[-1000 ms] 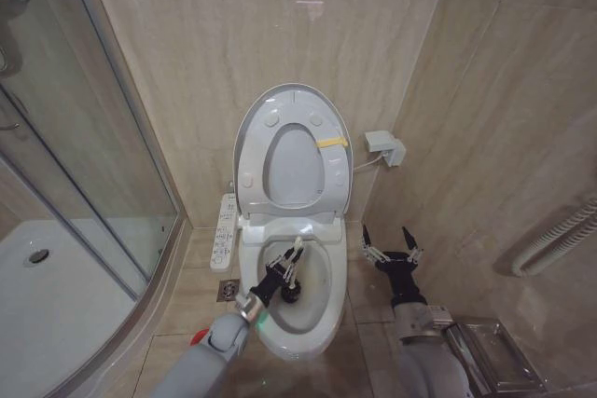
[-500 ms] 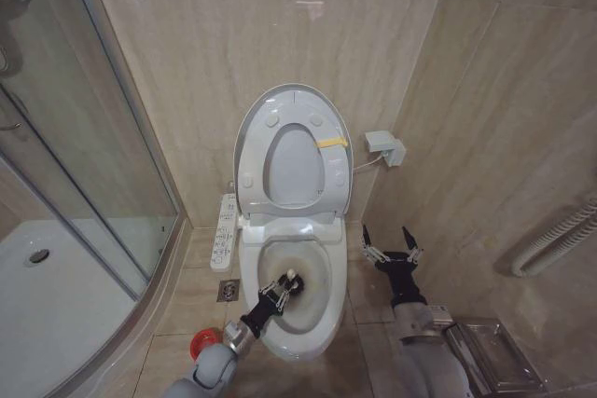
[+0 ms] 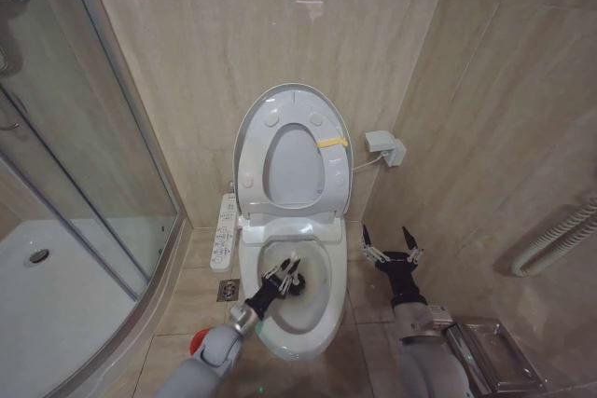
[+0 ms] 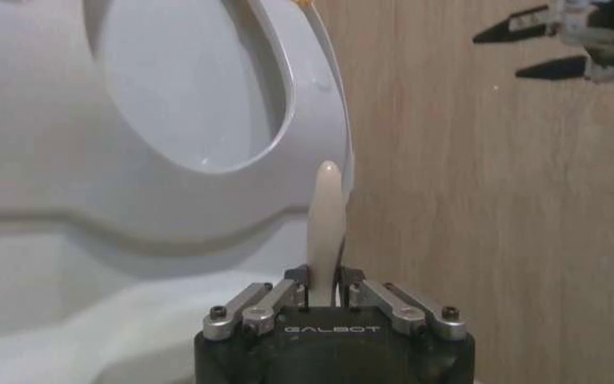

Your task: Open the toilet lid, clean the toilet bowl with a toilet brush, close the toilet lid, and flush.

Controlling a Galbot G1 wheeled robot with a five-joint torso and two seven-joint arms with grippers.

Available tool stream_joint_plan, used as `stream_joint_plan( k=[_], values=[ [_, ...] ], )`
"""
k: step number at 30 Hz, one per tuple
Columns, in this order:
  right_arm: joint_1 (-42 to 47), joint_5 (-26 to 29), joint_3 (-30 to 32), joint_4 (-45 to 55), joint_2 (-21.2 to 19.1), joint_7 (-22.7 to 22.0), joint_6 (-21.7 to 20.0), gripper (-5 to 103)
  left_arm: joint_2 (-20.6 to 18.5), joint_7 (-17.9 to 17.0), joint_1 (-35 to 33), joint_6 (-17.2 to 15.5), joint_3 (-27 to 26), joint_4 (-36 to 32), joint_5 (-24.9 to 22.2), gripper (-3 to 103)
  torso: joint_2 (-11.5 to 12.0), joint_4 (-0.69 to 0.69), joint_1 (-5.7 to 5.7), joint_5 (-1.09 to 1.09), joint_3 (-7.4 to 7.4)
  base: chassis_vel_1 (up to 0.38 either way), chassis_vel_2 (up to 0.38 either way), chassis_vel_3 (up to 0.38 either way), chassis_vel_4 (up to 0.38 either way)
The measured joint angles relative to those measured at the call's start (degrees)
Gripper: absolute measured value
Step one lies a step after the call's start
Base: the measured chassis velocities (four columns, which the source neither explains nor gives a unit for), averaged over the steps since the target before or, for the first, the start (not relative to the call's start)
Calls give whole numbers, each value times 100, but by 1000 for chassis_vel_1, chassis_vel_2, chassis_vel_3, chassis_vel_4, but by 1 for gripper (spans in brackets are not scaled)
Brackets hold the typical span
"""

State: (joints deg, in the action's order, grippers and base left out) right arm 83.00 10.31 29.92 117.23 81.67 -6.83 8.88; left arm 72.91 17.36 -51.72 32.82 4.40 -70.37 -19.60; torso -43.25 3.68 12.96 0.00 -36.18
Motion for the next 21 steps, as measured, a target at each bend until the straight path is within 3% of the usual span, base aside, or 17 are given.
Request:
stream_joint_plan(
  k=[11,21],
  values=[
    [0,0,0,0,0,0,0,100,364,-188,470,-65,269,214,-145,18,0,-2,0,1,0,0,0,0,0],
    [0,0,0,0,0,0,0,100,444,-197,628,-88,333,141,-177,18,0,-2,0,1,1,0,0,0,0]
  ],
)
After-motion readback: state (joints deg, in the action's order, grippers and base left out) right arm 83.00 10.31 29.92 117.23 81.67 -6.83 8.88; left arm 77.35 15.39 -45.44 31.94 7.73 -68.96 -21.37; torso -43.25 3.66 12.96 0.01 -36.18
